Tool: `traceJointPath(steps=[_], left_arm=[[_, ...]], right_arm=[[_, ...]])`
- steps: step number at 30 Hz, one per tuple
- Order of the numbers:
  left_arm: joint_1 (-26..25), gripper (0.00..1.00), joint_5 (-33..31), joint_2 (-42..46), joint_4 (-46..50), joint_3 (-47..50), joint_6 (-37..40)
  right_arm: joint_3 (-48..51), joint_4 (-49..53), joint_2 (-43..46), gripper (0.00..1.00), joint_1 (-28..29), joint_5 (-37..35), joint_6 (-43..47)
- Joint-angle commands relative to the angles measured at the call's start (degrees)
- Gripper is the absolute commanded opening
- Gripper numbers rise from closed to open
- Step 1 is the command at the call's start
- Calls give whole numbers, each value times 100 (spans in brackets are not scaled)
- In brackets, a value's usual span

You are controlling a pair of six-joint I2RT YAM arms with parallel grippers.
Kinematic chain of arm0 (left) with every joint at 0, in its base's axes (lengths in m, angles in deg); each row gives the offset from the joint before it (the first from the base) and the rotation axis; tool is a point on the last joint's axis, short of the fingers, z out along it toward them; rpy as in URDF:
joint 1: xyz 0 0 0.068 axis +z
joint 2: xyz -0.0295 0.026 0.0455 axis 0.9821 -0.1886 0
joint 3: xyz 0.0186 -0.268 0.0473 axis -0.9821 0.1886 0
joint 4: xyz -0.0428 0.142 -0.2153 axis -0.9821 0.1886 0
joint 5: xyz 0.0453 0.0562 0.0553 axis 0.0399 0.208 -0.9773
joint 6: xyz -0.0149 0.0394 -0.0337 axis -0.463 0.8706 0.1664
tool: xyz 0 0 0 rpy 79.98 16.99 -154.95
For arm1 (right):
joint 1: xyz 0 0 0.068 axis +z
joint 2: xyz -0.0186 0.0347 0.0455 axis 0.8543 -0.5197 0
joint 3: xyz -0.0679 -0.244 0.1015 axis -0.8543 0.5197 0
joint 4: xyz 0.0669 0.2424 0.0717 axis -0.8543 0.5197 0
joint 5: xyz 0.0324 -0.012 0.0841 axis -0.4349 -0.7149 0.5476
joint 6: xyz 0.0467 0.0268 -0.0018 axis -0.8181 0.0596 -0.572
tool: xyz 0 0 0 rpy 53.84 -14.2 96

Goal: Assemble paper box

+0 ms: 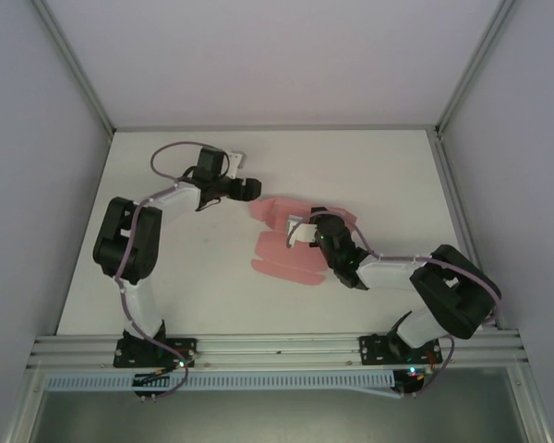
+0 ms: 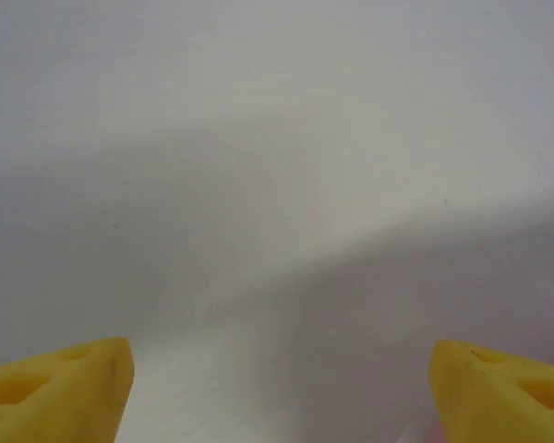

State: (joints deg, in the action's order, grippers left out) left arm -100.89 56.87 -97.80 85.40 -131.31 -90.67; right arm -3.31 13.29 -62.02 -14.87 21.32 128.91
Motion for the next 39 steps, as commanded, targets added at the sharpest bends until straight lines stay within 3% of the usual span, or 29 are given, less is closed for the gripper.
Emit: traceJointPath(steps=[1,7,25,39], left_arm=[[6,74,395,421,77,350,362],[-207,58,886,797,7,819,584],[-696,51,1146,1417,-436,1784,1066],[-921,47,1222,1597,-1059,2321,1605]], right_arm=[[-193,95,106,0,18,15,-247],[-238,216,106,0,23,-60,-313],[-107,725,305,0,119,-70,-388],[302,605,139,0,691,-985,-161]])
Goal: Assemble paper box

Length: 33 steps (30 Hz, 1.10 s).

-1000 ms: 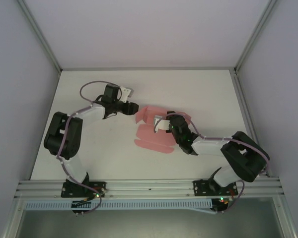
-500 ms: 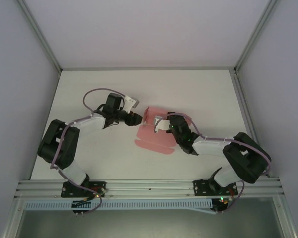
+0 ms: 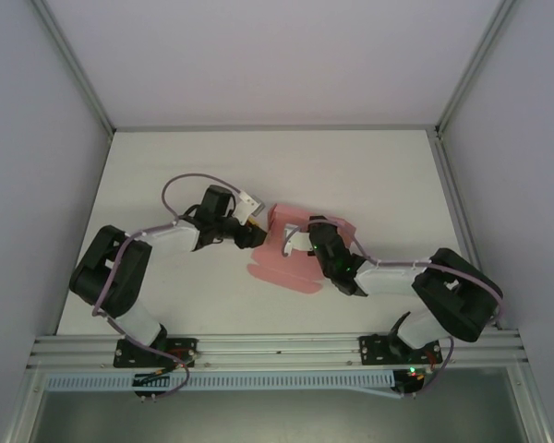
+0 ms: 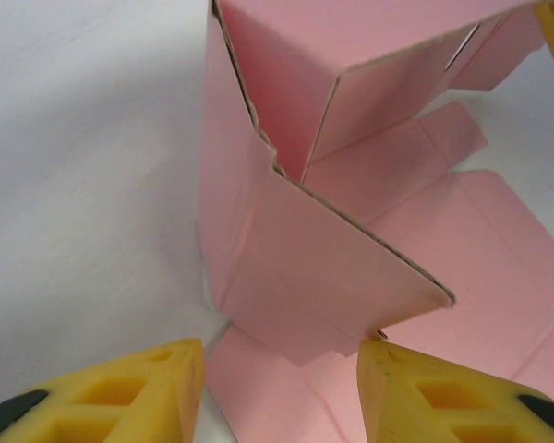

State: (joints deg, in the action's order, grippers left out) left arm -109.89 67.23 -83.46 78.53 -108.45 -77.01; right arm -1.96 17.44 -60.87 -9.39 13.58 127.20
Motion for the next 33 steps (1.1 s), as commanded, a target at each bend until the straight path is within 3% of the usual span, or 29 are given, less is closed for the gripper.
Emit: traceJointPath(steps=[1,14,22,33], left_arm=[[-25,47,194,129,-407,11,249],[-232,49,302,-309,-1222,-77,302],[-443,48,-855,-533,-1956,37,101],[-837,18,-2731,-900,-2356,85,125]], right_arm=[[179,298,67,0,204,-237,-38],[3,883,154,0,449,-363,-373],[-123,1323,328,0,453,-111,-632],[-222,1590,280,0,449,-134,-791]])
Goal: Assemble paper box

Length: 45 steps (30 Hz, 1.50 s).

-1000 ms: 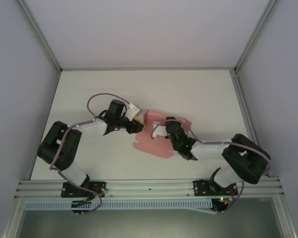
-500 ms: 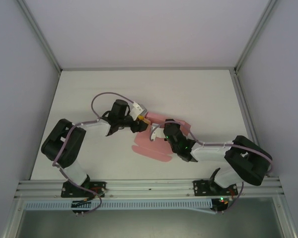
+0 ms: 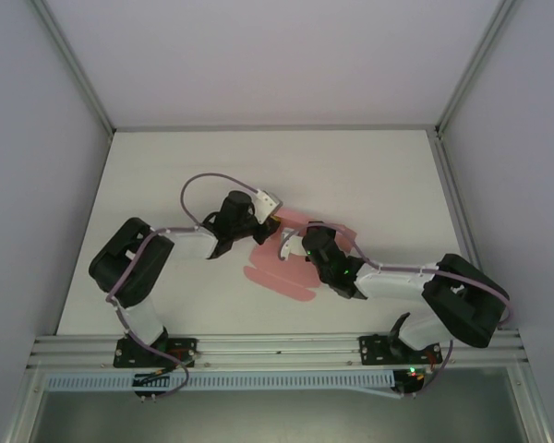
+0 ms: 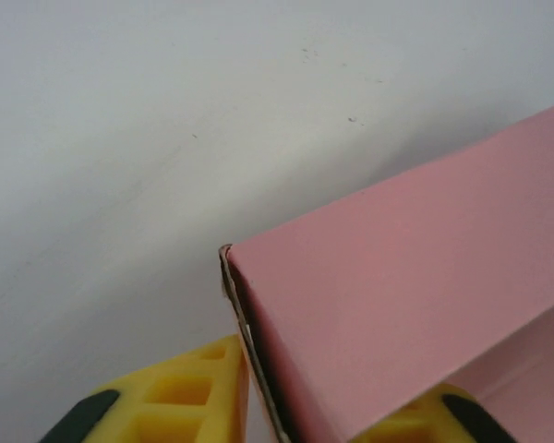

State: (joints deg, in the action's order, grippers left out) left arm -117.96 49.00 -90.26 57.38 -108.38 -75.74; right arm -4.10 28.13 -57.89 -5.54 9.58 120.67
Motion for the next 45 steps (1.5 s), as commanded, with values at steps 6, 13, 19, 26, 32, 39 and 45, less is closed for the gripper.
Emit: traceJointPath(steps=[6,13,19,26,32,39,45], left_arm=[[-321,7,-2658,-437,-676,203,-71],[-600,0,-4158,-526,-1330,674,-208],[-677,0,-4657,-479,-1598,965,-209],[-793,28,-3925,-437,-2041,1203,16],[-798,33,-3282,-339,-1879,1021,-14],[-769,32,-3610,-617,-1787,759,-192],[-778,7,-4641,-840,-1472,468,-659]], right_arm=[[-85,798,20,0,56,289,-308],[-282,1424,113,0,-70,375,-684],[-528,2119,167,0,-236,573,-1036],[-603,2241,192,0,-374,803,-1201],[-656,2350,123,0,-409,960,-1254],[-719,2467,147,0,-449,1140,-1306],[-805,2723,38,0,-445,1057,-1378]])
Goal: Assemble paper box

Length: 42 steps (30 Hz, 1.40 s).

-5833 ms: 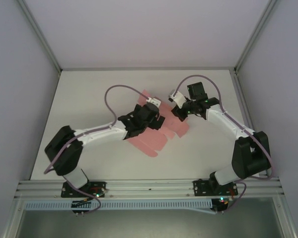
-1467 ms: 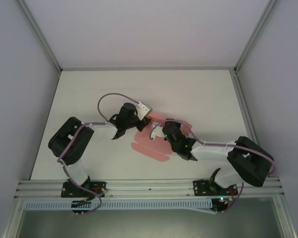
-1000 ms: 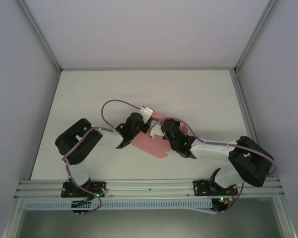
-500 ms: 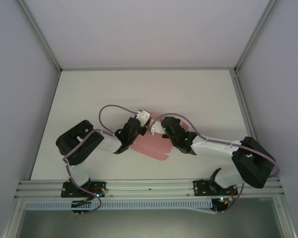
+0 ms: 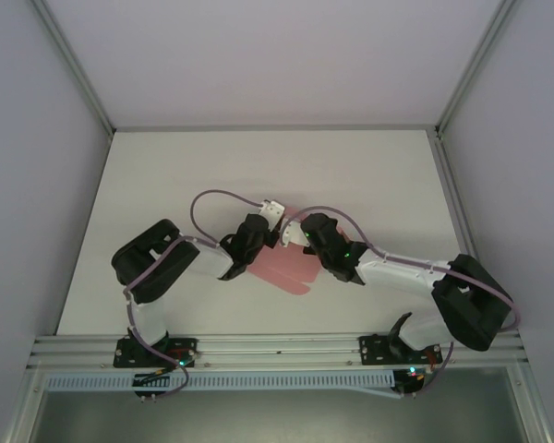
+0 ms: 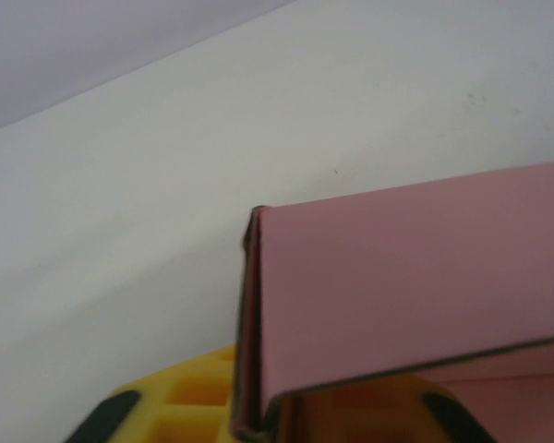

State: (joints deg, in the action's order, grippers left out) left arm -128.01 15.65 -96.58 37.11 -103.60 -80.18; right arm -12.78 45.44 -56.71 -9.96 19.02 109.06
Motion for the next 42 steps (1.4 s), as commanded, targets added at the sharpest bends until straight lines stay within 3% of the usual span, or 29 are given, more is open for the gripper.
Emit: traceJointPath(steps=[1,5,11,17,21,25,27,29,30,33,34,35,42], left_arm=[[222,4,-1488,-220,592,1,-314],[249,0,-2002,-272,658,124,-550],[541,0,-1762,-126,1030,273,-1162],[628,0,-2040,-75,1628,88,-1734],[631,0,-2071,-121,1596,15,-1489],[247,0,-1810,74,1121,-91,-466],[-1,0,-1777,233,1201,-329,-277],[-192,0,-1587,376,1421,-589,-305],[-271,0,-1548,440,1493,-680,-336],[-357,0,-1493,652,1836,-909,-589],[-346,0,-1502,723,1991,-964,-689],[-344,0,-1520,834,2079,-973,-761],[-206,0,-1327,1592,2770,-842,-1312]], right_arm=[[54,1028,-85,0,-3,130,-231],[18,1187,-175,0,-2,137,-242],[150,1151,-390,0,20,-140,-264],[404,1079,-334,0,169,-334,-481],[401,1112,-257,0,176,-341,-541],[410,421,-200,2,177,-453,-532],[352,5,-92,16,156,-336,-550],[145,-280,48,40,146,-158,-669],[-5,-243,130,43,137,-1,-697],[-340,-318,469,72,131,355,-703],[-429,-285,612,90,128,486,-697],[-516,-230,801,100,122,640,-710],[-461,107,2577,100,105,2106,-1280]])
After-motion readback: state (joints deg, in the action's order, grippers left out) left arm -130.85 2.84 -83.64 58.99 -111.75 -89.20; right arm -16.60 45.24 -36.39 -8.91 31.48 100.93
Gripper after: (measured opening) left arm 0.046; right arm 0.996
